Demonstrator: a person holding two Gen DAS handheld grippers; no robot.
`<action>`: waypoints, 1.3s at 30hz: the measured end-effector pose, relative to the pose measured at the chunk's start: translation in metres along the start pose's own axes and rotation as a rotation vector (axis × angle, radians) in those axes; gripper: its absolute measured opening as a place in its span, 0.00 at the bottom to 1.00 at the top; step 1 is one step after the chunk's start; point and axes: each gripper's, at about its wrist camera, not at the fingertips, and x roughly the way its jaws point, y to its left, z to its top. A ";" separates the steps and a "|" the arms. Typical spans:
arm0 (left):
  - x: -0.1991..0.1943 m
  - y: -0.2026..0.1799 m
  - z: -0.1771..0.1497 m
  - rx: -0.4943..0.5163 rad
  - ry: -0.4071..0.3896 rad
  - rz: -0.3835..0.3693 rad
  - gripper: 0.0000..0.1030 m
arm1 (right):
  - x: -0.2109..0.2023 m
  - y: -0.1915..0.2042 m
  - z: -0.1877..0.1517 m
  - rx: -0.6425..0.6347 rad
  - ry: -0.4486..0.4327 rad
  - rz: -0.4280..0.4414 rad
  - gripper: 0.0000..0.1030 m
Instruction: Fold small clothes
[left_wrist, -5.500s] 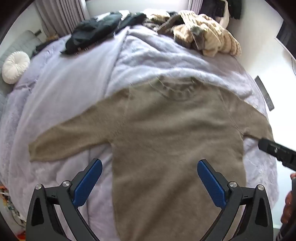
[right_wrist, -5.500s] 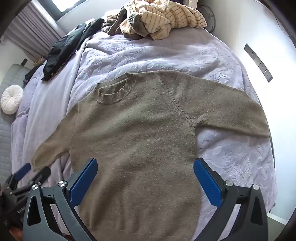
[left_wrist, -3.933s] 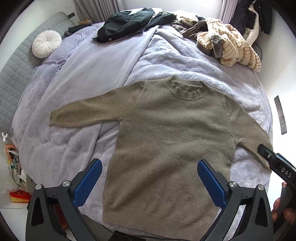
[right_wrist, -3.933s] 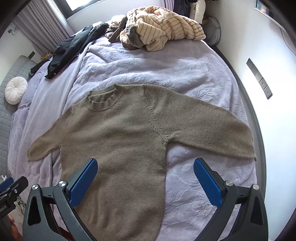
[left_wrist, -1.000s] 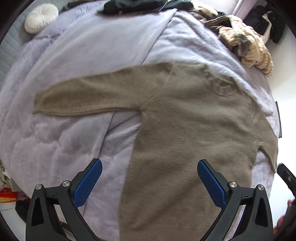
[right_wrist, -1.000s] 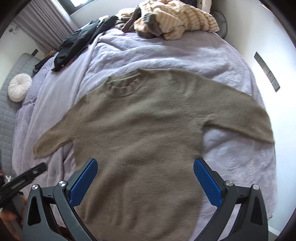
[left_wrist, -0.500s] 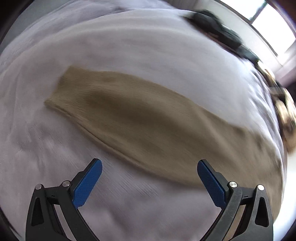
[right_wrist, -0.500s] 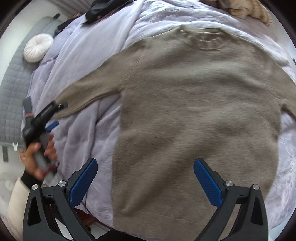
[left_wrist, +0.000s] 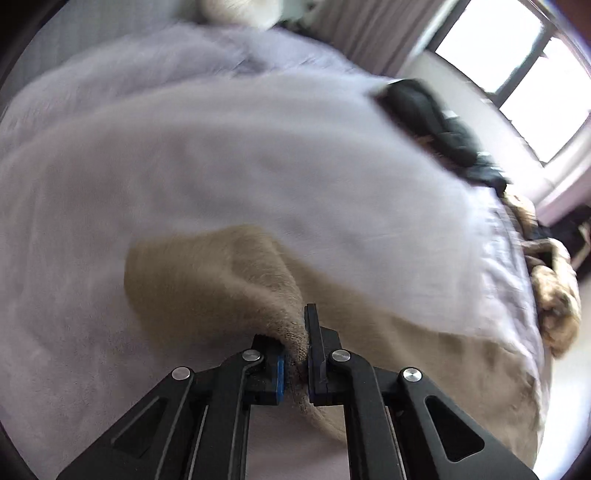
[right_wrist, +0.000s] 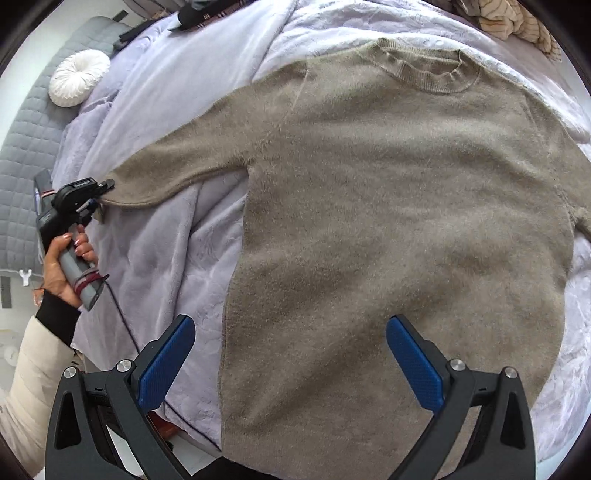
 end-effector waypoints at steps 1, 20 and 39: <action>-0.008 -0.010 0.000 0.021 -0.013 -0.026 0.09 | -0.001 -0.004 0.001 0.004 -0.007 0.007 1.00; 0.047 -0.364 -0.203 0.757 0.250 -0.248 0.10 | -0.045 -0.198 -0.015 0.293 -0.157 -0.052 1.00; 0.016 -0.203 -0.099 0.522 0.115 0.095 0.97 | 0.070 -0.050 0.128 -0.453 -0.225 -0.571 0.66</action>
